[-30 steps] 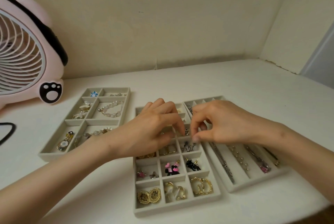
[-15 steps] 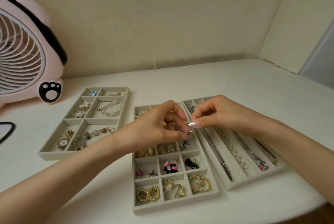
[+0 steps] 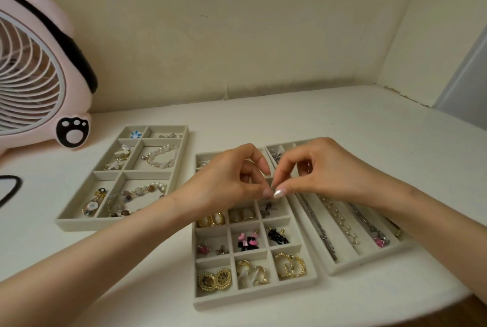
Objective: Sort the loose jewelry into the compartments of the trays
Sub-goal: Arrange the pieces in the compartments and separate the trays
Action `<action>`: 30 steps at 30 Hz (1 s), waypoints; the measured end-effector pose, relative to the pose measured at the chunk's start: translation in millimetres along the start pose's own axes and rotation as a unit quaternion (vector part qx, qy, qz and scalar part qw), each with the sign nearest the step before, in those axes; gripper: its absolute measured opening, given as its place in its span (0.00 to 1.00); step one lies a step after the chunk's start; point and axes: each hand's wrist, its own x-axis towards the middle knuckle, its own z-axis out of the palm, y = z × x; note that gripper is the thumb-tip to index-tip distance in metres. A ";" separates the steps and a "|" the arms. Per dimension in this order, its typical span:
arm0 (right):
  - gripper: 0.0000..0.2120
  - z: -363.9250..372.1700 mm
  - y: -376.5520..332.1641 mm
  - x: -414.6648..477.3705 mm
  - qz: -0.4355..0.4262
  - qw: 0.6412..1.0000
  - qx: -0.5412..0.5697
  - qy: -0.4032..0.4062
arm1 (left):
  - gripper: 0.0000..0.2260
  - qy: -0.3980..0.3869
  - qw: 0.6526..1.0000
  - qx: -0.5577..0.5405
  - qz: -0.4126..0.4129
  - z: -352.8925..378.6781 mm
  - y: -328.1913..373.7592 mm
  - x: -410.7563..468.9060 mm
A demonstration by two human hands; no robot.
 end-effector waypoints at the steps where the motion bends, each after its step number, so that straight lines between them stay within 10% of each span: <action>1: 0.04 0.1 0.0 0.0 0.002 1.000 -0.014 0.002 | 0.11 -0.003 1.000 -0.001 0.000 0.4 -0.2 0.1; 30: 0.05 18.5 -3.4 11.2 0.089 0.970 -0.213 -0.075 | 0.05 0.054 0.990 0.112 0.072 -5.9 -13.7 -9.1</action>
